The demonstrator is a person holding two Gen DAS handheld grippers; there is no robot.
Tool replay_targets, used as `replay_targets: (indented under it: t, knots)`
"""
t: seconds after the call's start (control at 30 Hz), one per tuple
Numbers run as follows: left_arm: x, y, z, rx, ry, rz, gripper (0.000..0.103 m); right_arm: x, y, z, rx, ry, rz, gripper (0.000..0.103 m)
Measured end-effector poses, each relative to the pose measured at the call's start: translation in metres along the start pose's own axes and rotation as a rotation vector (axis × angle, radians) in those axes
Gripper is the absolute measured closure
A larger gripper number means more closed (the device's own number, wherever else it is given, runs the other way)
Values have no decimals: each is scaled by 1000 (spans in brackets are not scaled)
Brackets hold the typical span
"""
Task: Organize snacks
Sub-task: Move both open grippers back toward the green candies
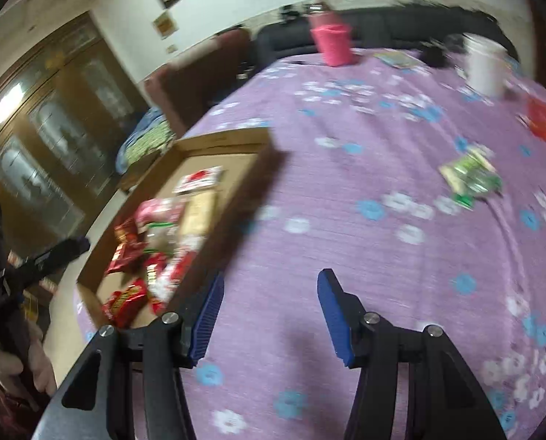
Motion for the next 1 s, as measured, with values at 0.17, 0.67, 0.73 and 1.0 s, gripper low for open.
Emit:
replay_targets:
  t: [0.17, 0.67, 0.73, 1.0]
  knots:
    - [-1, -45, 25, 58, 60, 87, 42, -2, -43, -21, 32, -36, 72, 46]
    - [32, -165, 119, 167, 278, 300, 42, 1, -147, -74, 117, -113, 270, 46]
    - [35, -170, 126, 143, 286, 324, 43, 2, -150, -75, 113, -117, 281, 46]
    - [42, -174, 138, 84, 285, 372, 41, 2, -157, -69, 111, -109, 291, 46]
Point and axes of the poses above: each gripper's, at about its wrist camera, not at the fingertips, and z roughly the way its jaws point, y to its left, x to its underside, the point moved 4 cm from there along z, roughly the way its jaws point, and after that the axes turned 10 degrees about z, right-handed, at the moved point
